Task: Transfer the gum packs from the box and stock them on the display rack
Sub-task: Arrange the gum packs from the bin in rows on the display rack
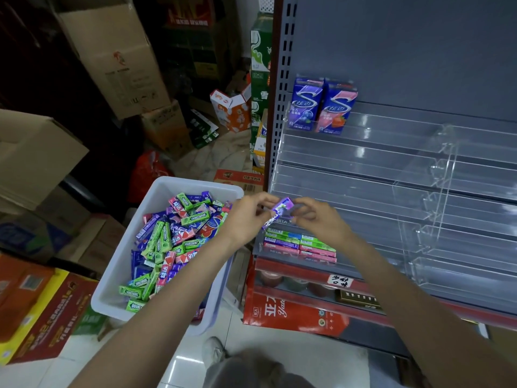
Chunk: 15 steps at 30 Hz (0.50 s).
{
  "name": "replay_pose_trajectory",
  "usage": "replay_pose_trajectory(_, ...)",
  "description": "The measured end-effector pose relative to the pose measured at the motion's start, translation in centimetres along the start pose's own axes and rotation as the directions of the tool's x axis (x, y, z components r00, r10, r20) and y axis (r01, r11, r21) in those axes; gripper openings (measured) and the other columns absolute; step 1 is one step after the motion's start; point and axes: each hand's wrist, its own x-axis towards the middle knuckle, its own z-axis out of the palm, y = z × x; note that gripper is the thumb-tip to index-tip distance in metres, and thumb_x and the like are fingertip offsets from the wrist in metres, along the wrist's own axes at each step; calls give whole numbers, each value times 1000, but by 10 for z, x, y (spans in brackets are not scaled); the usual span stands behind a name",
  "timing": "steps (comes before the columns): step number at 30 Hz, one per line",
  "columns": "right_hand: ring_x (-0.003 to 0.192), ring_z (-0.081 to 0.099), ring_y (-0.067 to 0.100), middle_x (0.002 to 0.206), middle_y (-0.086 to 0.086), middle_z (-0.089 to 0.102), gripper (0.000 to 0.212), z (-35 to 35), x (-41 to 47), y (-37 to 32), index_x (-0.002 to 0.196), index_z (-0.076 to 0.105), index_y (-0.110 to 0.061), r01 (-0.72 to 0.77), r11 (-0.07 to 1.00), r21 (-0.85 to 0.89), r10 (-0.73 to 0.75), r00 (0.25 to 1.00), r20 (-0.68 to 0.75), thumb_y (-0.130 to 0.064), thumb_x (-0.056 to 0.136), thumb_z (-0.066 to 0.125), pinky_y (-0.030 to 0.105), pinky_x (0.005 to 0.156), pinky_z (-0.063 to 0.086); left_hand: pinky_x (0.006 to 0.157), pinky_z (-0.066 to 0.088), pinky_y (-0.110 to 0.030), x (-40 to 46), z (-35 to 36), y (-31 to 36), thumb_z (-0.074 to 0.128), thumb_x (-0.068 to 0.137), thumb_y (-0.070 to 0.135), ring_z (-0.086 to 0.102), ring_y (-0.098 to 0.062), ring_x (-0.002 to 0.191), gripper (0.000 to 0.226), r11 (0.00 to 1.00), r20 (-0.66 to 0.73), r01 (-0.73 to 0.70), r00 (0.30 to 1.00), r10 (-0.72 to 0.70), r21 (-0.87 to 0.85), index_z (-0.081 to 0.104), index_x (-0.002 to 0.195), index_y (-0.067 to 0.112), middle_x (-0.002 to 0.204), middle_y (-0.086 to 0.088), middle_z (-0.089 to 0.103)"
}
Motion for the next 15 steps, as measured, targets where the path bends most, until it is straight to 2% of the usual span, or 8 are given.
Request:
replay_pose_trajectory(3, 93, 65, 8, 97, -5, 70, 30, -8, -5, -2, 113, 56, -33, -18, 984, 176, 10, 999, 43, -23, 87, 65, 28, 85, 47, 89, 50, -32, 4, 4, 1, 59, 91, 9, 60, -11, 102, 25, 999, 58, 23, 998, -25, 37, 65, 113, 19, 101, 8, 65)
replay_pose_trajectory(7, 93, 67, 15, 97, 4, 72, 13, -10, -5, 0, 101, 62, -21, -2, 974, 227, -4, 1000, 26, -25, 89, 61, 33, 90, 49, 88, 49, -28, 8, 9, 5, 60, 91, 11, 61, -12, 103, 23, 999, 85, 17, 996, -20, 36, 64, 113, 15, 105, 2, 67)
replay_pose_trajectory(10, 91, 68, 17, 98, 8, 72, 16, -11, -5, 1, 100, 59, -5, -15, 964, 264, 14, 1000, 6, -19, 92, 57, 32, 89, 50, 88, 52, -31, 9, 12, 3, 63, 90, 17, 63, -15, 103, 26, 998, 38, 49, 998, -50, 28, 62, 115, 12, 110, -2, 68)
replay_pose_trajectory(11, 89, 68, 15, 99, 10, 71, 15, -11, -5, 1, 99, 57, -3, -21, 959, 281, 21, 1000, 2, -16, 92, 56, 30, 87, 52, 86, 53, -32, 8, 12, 2, 61, 91, 18, 63, -16, 104, 27, 996, 11, 54, 998, -55, 67, 62, 117, 12, 112, -2, 67)
replay_pose_trajectory(13, 84, 66, 11, 99, 13, 69, 6, -12, -4, 2, 94, 55, -6, -33, 945, 324, 37, 999, -6, -12, 93, 54, 22, 82, 53, 84, 54, -37, 5, 9, -1, 54, 95, 19, 62, -18, 106, 28, 968, -7, 30, 1000, -29, 251, 59, 122, 16, 117, -1, 66)
replay_pose_trajectory(15, 82, 65, 10, 97, 13, 67, 4, -12, -4, 2, 89, 53, -9, -39, 928, 369, 49, 999, -16, -9, 93, 53, 18, 79, 53, 81, 53, -36, 2, 7, -1, 48, 96, 17, 61, -21, 105, 32, 880, 45, -35, 999, 15, 474, 56, 126, 20, 121, 0, 63)
